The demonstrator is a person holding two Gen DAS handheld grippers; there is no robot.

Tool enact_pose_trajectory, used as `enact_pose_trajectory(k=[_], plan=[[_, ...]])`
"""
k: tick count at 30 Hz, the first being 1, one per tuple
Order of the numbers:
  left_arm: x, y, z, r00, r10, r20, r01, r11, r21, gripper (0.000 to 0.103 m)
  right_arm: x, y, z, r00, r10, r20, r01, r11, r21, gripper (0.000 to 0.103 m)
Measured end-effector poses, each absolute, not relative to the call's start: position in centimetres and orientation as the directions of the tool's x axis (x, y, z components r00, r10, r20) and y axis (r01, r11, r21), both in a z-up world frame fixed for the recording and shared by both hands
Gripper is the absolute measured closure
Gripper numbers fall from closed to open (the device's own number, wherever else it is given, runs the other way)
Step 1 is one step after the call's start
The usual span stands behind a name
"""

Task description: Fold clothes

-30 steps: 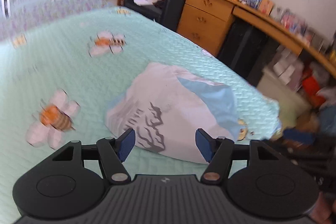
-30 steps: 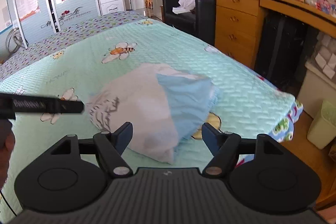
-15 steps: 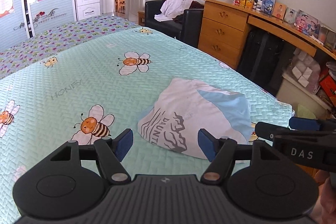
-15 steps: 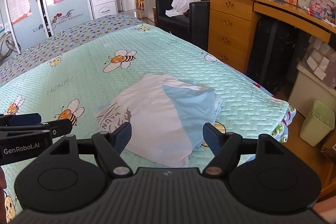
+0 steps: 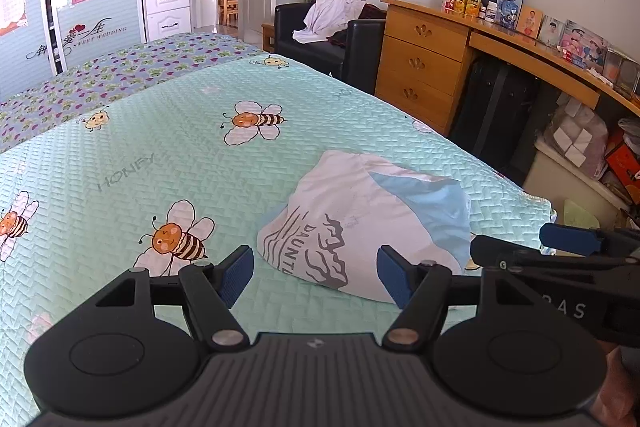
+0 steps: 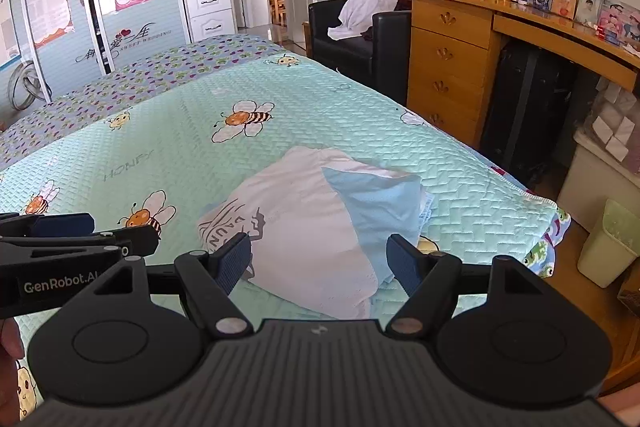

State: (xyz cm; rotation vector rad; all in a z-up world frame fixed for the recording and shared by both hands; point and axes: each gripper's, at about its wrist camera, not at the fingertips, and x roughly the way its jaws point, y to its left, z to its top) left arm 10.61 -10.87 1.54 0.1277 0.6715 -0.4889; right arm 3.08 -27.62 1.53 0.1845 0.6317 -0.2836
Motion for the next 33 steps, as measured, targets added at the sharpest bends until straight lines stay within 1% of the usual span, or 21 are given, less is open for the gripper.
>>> enact_pose_trajectory(k=[19, 23, 28, 31, 33], plan=[[10.4, -11.0, 1.2, 0.665, -0.397, -0.633, 0.475, 0.878, -0.051, 0.032, 2.7, -27.2, 1.2, 0.771, -0.215, -0.6, 0.317, 0.946, 0.068, 0.028], [10.2, -10.7, 1.2, 0.663, -0.411, -0.626, 0.479, 0.875, -0.067, 0.032, 2.3, -26.9, 1.4, 0.782, -0.233, -0.578, 0.318, 0.947, 0.049, 0.028], [9.6, -10.2, 1.4, 0.694, -0.413, -0.59, 0.472, 0.88, -0.06, 0.03, 1.5, -26.2, 1.8, 0.82, -0.24, -0.519, 0.298, 0.954, 0.029, 0.028], [9.3, -9.5, 1.6, 0.716, -0.411, -0.565, 0.458, 0.887, -0.064, 0.025, 0.7, -25.9, 2.2, 0.856, -0.217, -0.47, 0.274, 0.96, 0.055, 0.027], [9.1, -9.0, 1.7, 0.73, -0.403, -0.552, 0.447, 0.893, -0.06, 0.016, 0.2, -25.8, 2.5, 0.876, -0.213, -0.434, 0.267, 0.961, 0.067, 0.02]])
